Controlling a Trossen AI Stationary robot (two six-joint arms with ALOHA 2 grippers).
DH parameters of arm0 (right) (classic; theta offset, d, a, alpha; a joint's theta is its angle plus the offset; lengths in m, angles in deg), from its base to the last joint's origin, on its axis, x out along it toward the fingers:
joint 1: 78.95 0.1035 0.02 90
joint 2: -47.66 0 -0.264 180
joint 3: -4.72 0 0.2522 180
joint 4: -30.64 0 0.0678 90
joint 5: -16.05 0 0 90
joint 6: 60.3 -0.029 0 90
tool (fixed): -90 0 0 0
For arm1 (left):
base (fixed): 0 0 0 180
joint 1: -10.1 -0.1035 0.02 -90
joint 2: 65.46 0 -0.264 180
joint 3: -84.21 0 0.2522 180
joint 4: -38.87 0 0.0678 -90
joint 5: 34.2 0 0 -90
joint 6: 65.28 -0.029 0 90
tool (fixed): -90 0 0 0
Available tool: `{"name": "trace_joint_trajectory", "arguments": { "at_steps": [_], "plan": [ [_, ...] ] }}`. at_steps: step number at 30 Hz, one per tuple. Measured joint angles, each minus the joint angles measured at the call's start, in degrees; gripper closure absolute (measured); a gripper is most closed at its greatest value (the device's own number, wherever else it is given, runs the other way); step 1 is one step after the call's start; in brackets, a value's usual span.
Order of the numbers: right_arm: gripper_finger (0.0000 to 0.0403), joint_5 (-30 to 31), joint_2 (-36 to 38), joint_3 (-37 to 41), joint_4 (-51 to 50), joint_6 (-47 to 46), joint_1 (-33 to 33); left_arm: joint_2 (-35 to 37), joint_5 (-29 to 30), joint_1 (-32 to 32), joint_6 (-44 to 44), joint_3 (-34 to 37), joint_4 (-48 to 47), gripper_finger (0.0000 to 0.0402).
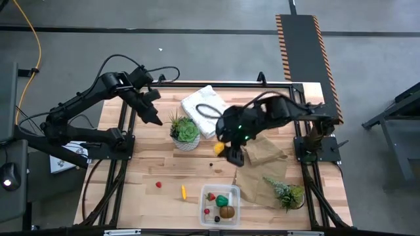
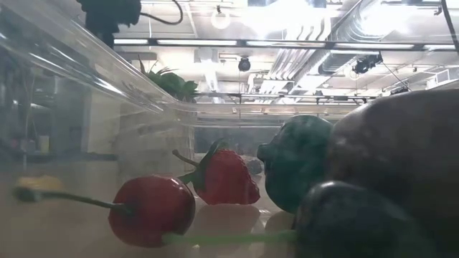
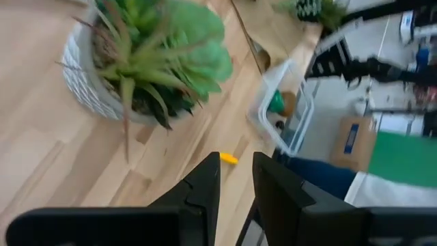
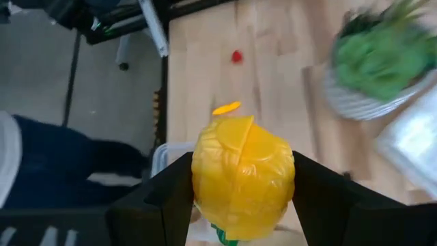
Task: Pick and placing Produce into tupperware
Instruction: Put the yellow pineapple into the transparent bin
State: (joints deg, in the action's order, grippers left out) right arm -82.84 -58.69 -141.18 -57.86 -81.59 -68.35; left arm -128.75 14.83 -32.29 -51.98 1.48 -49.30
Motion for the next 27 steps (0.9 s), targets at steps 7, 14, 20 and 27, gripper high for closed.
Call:
{"name": "trace_joint_trajectory", "arguments": {
  "at_steps": [7, 14, 20, 27],
  "plan": [
    [0.0208, -1.1, -4.4, 0.0, 0.5, -5.3, 4.0, 2.3, 0.8, 5.5, -2.4, 0.0, -0.8, 0.0325],
    [0.0208, -0.5, -7.3, 0.0, 1.4, -10.6, 8.2, 3.1, 4.6, 11.8, -1.8, 0.0, -0.7, 0.0325],
    [0.0208, 3.2, -8.2, 0.0, 1.9, -16.1, 11.1, 3.1, 4.9, 16.2, -0.5, 0.0, -0.6, 0.0325],
    [0.0208, 5.9, -9.5, 0.0, 2.0, -19.6, 13.7, 3.1, 10.0, 21.6, 3.8, 0.0, -0.6, 0.0325]
  ]
}}
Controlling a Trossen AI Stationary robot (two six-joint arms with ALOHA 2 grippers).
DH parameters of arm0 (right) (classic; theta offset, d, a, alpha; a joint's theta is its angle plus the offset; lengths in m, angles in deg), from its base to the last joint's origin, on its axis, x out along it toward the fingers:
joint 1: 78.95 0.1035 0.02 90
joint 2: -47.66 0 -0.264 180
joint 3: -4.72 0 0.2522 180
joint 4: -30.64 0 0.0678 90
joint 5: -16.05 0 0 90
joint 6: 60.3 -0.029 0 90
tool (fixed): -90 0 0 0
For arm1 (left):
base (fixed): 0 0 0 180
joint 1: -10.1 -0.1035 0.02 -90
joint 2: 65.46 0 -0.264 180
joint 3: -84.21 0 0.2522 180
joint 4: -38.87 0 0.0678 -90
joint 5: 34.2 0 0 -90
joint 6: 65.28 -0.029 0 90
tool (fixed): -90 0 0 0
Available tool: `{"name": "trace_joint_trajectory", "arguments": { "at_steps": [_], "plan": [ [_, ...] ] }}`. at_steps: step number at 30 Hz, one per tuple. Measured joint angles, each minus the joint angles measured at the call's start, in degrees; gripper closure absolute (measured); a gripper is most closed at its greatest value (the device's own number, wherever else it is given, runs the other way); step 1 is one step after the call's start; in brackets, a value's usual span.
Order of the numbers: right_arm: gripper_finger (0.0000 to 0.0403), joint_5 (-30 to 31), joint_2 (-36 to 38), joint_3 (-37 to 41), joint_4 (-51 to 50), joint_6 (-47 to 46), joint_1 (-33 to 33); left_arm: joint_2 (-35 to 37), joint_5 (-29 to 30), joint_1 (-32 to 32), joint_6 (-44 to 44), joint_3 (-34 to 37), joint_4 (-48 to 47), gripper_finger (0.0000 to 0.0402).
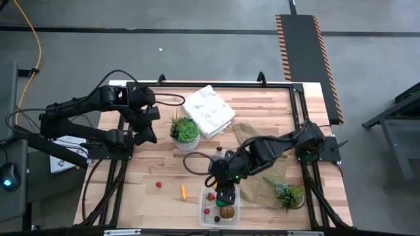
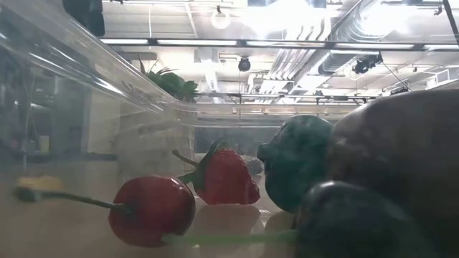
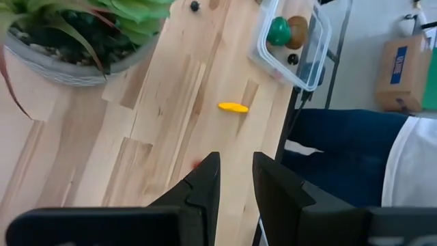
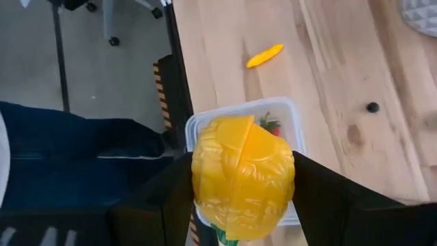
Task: Pick and placing Produce into tupperware
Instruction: Put the yellow pineapple into the transparent bin
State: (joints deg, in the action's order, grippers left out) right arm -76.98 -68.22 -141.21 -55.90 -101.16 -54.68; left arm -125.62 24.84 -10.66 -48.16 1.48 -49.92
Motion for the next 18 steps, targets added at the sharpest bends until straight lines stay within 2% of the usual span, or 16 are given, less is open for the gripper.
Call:
{"name": "trace_joint_trajectory", "arguments": {
  "at_steps": [9, 18],
  "plan": [
    [0.0208, 1.4, -6.8, 0.0, -0.1, 0.8, 3.3, 0.0, 2.2, 6.3, 3.3, 0.0, 0.4, 0.0325],
    [0.0208, 3.8, -13.8, 0.0, 0.0, 0.8, 5.1, 0.0, 4.0, 8.9, 4.3, 0.0, 0.4, 0.0325]
  ]
}}
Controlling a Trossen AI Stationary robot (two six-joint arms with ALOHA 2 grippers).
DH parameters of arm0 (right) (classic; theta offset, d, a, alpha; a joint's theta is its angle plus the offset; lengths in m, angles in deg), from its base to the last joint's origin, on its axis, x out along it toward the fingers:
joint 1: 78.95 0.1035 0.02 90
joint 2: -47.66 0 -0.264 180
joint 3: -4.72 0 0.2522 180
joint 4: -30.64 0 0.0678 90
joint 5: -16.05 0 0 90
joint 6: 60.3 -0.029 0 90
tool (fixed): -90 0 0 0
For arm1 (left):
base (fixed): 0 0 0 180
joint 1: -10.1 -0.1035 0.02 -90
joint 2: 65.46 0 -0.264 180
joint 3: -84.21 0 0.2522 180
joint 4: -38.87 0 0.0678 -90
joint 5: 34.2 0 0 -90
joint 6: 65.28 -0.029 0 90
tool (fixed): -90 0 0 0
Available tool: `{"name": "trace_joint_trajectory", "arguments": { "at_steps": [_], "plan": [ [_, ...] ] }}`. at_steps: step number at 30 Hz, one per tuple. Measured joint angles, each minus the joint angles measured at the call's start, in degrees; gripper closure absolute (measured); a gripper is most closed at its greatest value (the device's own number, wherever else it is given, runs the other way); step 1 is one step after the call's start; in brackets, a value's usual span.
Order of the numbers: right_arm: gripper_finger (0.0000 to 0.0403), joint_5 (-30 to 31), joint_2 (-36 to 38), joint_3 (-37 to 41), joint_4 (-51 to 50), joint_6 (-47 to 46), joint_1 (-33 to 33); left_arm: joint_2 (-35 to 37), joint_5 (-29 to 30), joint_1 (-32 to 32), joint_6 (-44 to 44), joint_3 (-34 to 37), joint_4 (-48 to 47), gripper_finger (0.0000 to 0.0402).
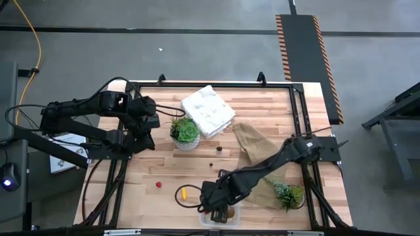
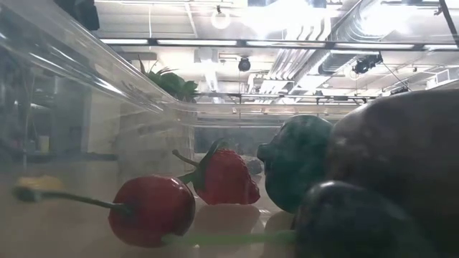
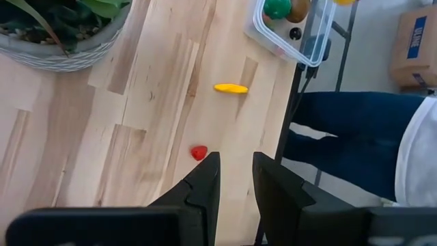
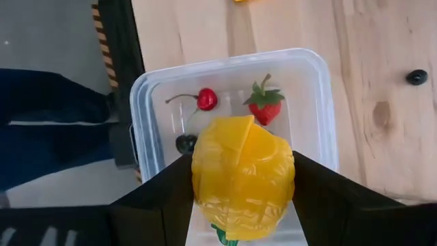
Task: Pick and placing Produce into tupperware
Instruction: Put the yellow pineapple into the transparent bin
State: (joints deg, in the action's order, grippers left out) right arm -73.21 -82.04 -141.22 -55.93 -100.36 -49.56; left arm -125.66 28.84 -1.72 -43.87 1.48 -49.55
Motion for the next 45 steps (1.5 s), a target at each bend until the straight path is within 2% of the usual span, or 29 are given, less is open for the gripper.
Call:
{"name": "trace_joint_trajectory", "arguments": {
  "at_steps": [16, 27, 45],
  "plan": [
    [0.0208, 0.5, -3.1, 0.0, 1.0, 0.0, 0.4, 0.0, 1.2, -0.1, 0.0, 0.0, 0.2, 0.0325],
    [0.0208, -1.9, -6.8, 0.0, 0.6, -1.3, 0.7, 0.0, 2.7, -0.1, 0.0, 0.0, 0.7, 0.0325],
    [0.0208, -3.0, -6.9, 0.0, 0.9, -1.6, 1.0, 0.0, 2.7, -0.1, -0.1, 0.0, 0.9, 0.0325]
  ]
}}
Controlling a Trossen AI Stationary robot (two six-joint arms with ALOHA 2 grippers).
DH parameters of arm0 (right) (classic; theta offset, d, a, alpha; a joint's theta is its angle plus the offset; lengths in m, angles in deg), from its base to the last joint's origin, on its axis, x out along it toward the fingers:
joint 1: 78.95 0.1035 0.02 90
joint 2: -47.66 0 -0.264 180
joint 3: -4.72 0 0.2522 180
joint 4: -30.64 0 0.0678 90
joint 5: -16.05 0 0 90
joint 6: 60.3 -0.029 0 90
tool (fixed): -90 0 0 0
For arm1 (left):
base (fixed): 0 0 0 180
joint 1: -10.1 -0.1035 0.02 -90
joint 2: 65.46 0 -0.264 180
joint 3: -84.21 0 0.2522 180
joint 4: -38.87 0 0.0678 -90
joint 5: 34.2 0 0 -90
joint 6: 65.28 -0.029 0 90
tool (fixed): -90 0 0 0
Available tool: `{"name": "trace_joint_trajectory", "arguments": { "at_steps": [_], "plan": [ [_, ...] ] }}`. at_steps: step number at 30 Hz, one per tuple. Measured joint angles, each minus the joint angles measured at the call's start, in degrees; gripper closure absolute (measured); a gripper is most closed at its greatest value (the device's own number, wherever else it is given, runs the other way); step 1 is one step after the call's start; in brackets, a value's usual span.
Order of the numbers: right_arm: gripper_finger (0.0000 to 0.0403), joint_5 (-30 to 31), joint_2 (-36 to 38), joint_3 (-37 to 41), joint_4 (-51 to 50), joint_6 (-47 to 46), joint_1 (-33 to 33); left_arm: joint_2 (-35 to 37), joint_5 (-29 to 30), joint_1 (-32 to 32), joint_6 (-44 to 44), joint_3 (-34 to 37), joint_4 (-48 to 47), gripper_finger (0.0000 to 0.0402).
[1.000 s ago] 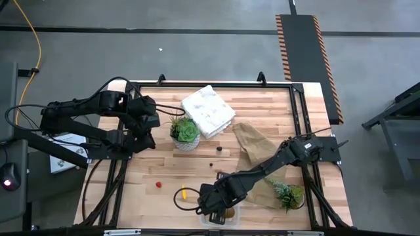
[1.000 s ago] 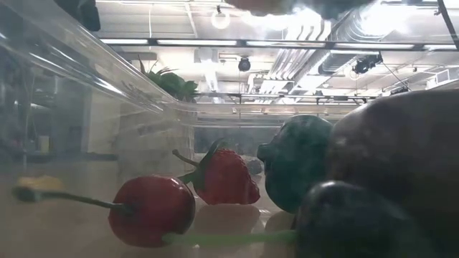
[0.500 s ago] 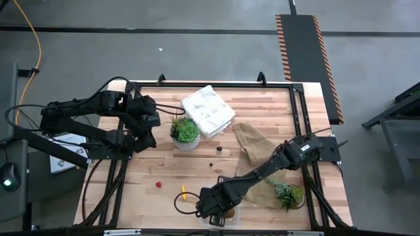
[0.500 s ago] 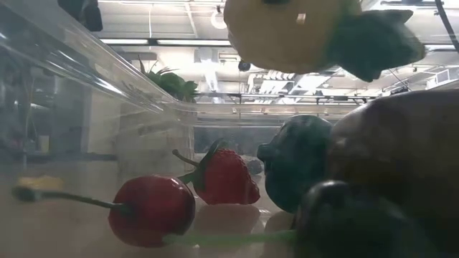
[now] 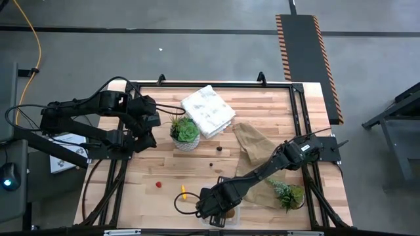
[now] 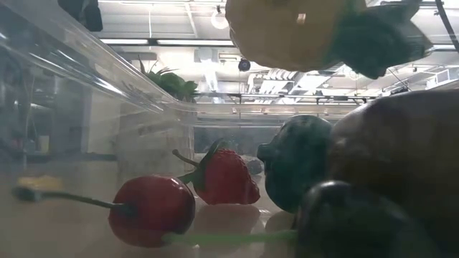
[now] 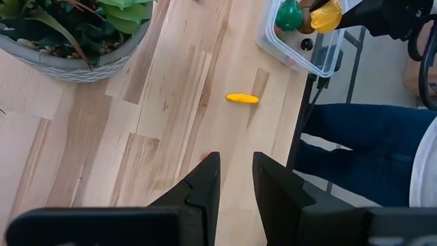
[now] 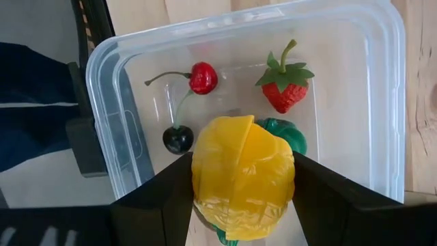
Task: Pick and placing Produce into tupperware
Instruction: Put the yellow pineapple into the transparent bin, then put the dark purple blackberry into the transparent bin
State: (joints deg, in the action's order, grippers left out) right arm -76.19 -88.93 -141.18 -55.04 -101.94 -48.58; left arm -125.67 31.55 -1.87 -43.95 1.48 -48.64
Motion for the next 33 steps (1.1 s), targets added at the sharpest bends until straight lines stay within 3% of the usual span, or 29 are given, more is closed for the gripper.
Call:
{"name": "trace_joint_trajectory", "arguments": {
  "at_steps": [8, 17, 33],
  "plan": [
    [0.0206, 0.2, 0.0, 0.0, 0.0, 0.5, 0.0, 0.0, 0.0, 0.0, 0.0, 0.0, 0.0, 0.0325],
    [0.0154, 0.3, 0.0, 0.0, 0.0, 0.5, 0.0, 0.0, -0.1, 0.0, -0.4, 0.0, 0.0, 0.0325],
    [0.0151, 3.0, 1.3, -2.8, -1.6, 3.6, -1.2, 0.0, -0.1, 0.0, -0.5, 0.0, -0.1, 0.0325]
  ]
}}
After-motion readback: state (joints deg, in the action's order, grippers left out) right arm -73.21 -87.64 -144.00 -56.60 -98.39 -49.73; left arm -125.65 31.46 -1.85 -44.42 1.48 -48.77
